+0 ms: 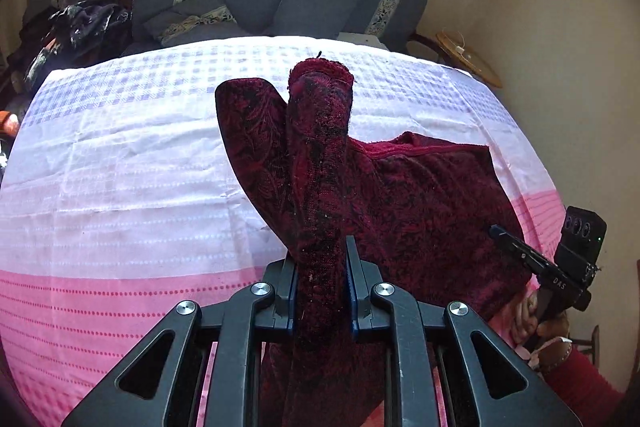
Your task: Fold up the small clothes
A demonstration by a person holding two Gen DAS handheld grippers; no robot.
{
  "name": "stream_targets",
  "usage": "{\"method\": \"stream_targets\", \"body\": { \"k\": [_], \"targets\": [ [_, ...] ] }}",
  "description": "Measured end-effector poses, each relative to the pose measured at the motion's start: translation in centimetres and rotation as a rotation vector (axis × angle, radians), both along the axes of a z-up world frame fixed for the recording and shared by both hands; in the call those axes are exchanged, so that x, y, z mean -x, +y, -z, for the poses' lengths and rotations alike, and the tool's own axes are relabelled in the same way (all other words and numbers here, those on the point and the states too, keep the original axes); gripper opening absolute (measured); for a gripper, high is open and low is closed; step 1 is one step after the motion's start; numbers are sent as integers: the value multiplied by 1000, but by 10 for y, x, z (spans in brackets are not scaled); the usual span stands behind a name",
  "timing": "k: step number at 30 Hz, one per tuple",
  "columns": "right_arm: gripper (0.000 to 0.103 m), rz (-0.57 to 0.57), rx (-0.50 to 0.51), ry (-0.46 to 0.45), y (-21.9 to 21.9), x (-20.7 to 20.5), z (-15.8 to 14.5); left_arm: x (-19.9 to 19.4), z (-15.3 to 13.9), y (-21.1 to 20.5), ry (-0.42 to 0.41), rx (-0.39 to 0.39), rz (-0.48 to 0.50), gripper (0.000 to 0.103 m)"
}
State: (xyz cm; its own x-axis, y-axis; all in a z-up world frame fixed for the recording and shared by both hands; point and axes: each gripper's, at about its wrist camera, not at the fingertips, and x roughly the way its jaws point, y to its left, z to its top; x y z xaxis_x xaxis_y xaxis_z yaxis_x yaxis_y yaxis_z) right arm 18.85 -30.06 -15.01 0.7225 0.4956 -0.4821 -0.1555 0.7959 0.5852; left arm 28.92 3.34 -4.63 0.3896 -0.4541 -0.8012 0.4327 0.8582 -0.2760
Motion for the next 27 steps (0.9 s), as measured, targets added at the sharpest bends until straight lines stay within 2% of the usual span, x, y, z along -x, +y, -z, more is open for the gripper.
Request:
{"method": "stream_targets", "body": {
  "k": [1, 3, 6, 8, 12, 13, 17, 18, 23, 27],
  "targets": [
    [26, -11, 0, 2, 5, -3, -4, 2, -6, -6, -2, -21, 11, 18],
    [14, -50, 0, 10, 17, -16, -10, 6, -18, -18, -1, -40, 21, 18],
    [12, -63, -89, 68, 25, -49, -10, 12, -32, -29, -2, -34, 22, 18],
    [11, -45, -152, 115, 26, -76, -4, 18, -40, -36, -1, -4, 27, 18],
    [8, -35, -246, 311, 37, -125, 37, 25, -55, -57, 27, 61, 54, 18],
    [0, -40, -271, 338, 38, -131, 46, 26, -58, -65, 41, 75, 65, 18],
    [0, -91, -384, 345, 33, -141, 51, 26, -66, -97, 89, 161, 79, 18],
    [9, -98, -423, 322, 27, -136, 48, 25, -68, -106, 99, 191, 84, 18],
    [9, 2, -455, 186, -34, -88, 25, 24, -66, -160, 151, 313, 98, 18],
    [11, 0, -463, 151, -75, -52, 29, 15, -43, -204, 229, 409, 79, 18]
  ]
}}
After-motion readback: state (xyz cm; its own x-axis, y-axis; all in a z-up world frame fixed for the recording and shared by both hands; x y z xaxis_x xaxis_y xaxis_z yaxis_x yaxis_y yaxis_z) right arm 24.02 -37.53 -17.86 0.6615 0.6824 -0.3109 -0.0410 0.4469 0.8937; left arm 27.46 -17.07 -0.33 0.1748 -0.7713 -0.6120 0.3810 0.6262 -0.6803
